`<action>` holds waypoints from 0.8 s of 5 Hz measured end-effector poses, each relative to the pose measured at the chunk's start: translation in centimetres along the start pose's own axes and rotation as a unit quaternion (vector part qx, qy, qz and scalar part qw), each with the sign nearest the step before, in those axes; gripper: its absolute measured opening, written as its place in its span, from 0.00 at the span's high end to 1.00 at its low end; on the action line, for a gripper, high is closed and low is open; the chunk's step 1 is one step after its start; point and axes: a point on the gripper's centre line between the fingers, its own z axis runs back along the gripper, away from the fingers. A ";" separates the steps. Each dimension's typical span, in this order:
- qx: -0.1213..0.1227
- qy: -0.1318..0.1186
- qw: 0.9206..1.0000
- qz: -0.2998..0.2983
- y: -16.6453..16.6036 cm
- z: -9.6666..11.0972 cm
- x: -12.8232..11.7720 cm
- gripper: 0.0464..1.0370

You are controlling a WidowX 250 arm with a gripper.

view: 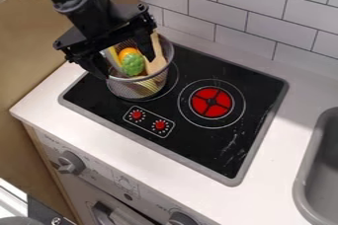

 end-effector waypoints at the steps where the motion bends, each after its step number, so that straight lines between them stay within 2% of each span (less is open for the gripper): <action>1: 0.003 0.009 1.000 0.003 0.2 -0.5 -0.4 0.04; 2: 0.005 0.007 1.000 0.011 -0.3 -3.3 0.0 0.04; 3: -0.017 -0.023 1.000 -0.005 -1.2 -4.7 1.5 0.04; 4: -0.025 -0.034 0.999 -0.022 -1.2 -5.6 2.2 0.04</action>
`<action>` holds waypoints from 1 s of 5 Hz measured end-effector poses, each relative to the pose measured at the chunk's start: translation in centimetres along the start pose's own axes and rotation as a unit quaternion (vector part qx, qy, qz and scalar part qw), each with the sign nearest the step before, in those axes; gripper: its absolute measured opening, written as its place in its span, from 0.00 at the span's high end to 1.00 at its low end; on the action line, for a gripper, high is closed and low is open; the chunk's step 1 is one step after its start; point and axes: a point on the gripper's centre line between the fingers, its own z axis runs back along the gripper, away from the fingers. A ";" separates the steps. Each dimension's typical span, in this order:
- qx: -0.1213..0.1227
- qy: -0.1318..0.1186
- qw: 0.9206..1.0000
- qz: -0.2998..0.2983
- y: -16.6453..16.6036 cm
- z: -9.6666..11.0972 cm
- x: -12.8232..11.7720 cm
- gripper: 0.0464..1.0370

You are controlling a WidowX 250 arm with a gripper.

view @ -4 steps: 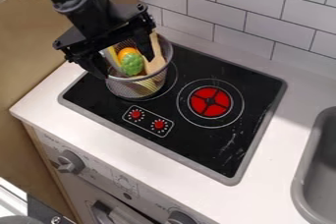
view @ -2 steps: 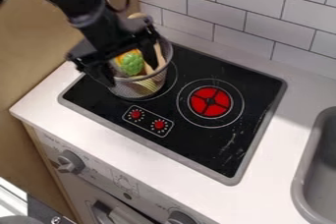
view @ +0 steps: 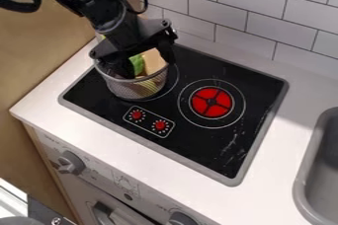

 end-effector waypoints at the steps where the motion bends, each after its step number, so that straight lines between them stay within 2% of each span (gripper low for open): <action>1: 0.001 -0.010 1.000 -0.025 -0.2 0.0 1.0 0.04; 2: 0.002 -0.011 0.999 -0.045 -0.2 0.3 1.6 0.04; 3: 0.001 -0.024 0.997 -0.069 -0.2 0.3 2.0 0.04; 4: -0.003 -0.057 0.994 -0.099 -0.2 0.5 3.1 0.04; 5: -0.011 -0.099 0.986 -0.131 -0.2 0.2 3.7 0.04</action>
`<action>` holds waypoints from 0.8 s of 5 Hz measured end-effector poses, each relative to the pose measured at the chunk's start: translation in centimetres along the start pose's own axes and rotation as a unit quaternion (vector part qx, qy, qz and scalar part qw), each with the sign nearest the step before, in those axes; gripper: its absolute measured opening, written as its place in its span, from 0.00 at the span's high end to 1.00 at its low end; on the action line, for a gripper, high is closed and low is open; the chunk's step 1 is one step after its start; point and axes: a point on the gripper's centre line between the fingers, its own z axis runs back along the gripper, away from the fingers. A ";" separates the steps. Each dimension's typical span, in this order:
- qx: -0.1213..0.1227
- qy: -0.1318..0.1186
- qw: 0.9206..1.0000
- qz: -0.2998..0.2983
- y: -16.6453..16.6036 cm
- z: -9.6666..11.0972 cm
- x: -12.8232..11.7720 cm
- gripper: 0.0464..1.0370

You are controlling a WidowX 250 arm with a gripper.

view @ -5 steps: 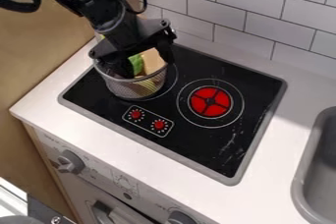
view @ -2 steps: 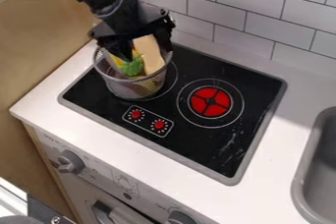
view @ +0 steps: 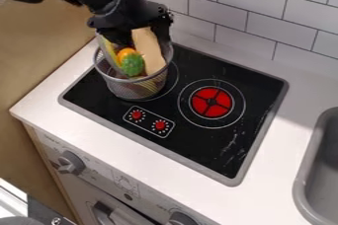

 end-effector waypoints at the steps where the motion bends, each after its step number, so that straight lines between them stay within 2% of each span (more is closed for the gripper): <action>1: 0.006 -0.015 1.000 -0.014 0.4 0.0 0.5 0.04; 2: 0.019 -0.022 0.999 -0.029 1.0 0.0 0.7 0.04; 4: 0.026 -0.048 0.997 -0.054 2.3 -1.1 0.5 0.04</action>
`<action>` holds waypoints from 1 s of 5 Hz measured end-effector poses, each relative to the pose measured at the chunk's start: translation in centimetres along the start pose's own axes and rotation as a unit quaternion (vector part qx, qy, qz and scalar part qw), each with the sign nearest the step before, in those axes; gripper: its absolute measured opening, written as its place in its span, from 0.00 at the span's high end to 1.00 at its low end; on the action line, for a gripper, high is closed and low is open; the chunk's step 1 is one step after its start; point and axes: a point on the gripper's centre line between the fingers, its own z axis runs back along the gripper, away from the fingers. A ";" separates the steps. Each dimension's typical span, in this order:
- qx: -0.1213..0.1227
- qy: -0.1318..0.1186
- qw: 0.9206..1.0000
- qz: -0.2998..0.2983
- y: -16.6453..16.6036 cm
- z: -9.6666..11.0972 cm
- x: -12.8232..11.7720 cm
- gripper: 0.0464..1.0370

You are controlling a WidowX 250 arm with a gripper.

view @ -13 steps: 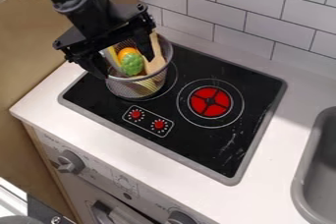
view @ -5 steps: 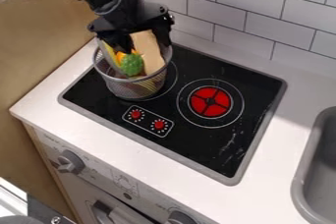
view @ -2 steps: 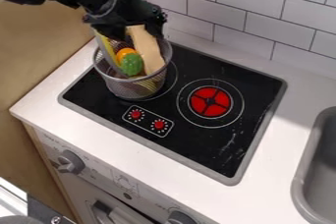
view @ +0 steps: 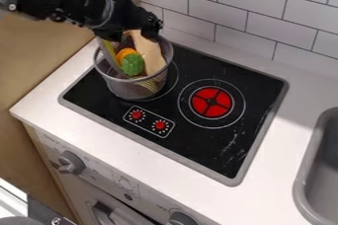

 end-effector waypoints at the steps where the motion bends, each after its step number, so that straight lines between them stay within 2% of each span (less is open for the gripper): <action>1: -0.008 -0.005 1.000 0.005 0.1 -0.7 -0.4 0.04; 2: -0.019 -0.013 1.000 0.010 0.3 -1.2 -0.4 0.04; 3: -0.033 -0.004 0.999 0.018 0.1 -1.9 -1.0 0.08; 4: -0.039 0.002 0.999 0.032 0.1 -2.1 -1.2 0.36; 5: -0.035 0.012 0.998 0.043 0.2 -2.1 -1.3 0.56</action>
